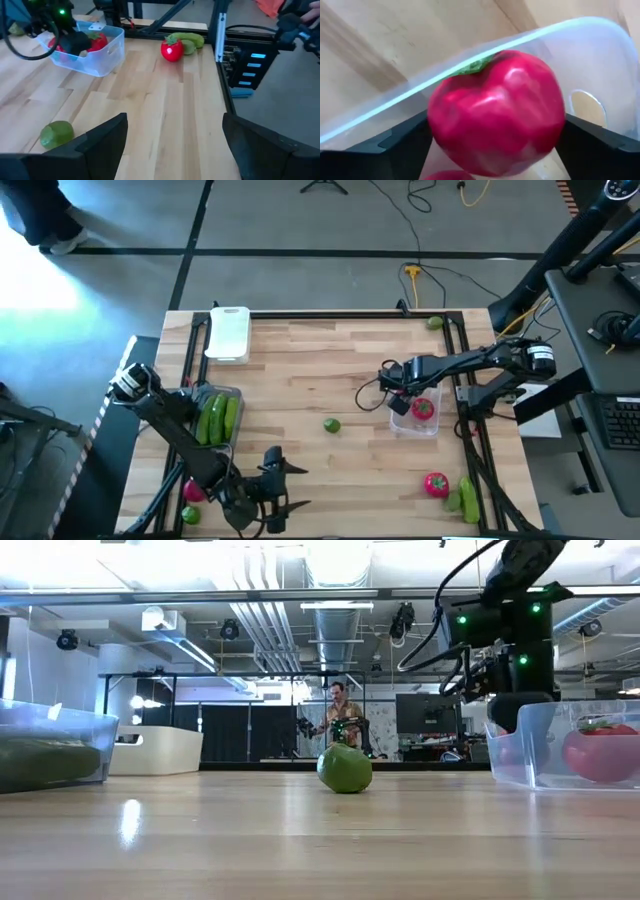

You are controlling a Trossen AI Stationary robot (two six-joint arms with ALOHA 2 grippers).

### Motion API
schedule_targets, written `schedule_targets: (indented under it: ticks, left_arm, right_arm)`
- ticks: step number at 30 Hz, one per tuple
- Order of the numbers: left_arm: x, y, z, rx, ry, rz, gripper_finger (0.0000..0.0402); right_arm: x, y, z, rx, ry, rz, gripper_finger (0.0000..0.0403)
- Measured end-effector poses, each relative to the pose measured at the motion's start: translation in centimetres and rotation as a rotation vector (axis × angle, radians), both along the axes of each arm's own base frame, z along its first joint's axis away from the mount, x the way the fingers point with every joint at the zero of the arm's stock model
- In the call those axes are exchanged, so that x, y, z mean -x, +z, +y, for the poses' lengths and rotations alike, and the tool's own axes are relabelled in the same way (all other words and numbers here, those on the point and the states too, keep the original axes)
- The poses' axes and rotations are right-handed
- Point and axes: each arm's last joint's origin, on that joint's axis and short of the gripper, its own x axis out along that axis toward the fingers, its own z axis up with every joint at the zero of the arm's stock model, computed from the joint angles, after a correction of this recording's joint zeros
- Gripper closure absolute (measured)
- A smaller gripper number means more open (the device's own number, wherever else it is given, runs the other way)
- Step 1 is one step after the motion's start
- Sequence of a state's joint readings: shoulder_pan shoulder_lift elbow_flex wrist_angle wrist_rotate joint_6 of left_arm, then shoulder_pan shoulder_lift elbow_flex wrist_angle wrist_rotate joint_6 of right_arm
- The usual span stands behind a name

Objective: Sort produce into baskets
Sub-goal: Put the tomato into the transparent bin

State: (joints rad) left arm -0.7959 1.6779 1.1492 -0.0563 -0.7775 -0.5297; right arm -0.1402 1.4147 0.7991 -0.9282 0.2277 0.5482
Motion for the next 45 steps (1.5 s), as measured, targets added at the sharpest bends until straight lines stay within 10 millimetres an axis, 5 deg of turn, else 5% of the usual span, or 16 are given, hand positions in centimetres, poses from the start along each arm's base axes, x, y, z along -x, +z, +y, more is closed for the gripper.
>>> schedule_targets:
  ticks: [13, 20, 25, 33, 40, 45]
  left_arm:
    - [0.1, -0.2, 0.1, -0.045, -0.01, 0.024, 0.0093]
    - [0.3, 0.1, 0.3, -0.132, -0.051, 0.03, 0.0093]
    - [0.1, 2.1, 0.1, -0.223, -0.083, 0.012, 0.0093]
    - [-0.5, 2.5, -0.5, -0.303, -0.125, 0.01, 0.0093]
    - [-1.4, 2.6, 0.5, -0.308, -0.094, 0.008, 0.0093]
    - [-1.9, 2.4, 1.1, -0.31, -0.074, 0.015, 0.0093]
  right_arm:
    - [-2.2, 6.3, 1.5, -0.063, 0.014, -0.005, 0.0021]
    - [-4.0, 10.3, 8.2, -0.17, 0.014, -0.19, 0.0021]
    - [-2.8, 12.3, 14.6, -0.261, -0.001, -0.254, 0.0022]
    - [2.2, 11.0, 23.2, -0.348, -0.073, -0.143, 0.0024]
    - [4.0, 7.8, 26.9, -0.237, -0.069, -0.066, 0.0024]
    - [3.5, 5.8, 27.8, -0.226, -0.05, 0.04, 0.0019]
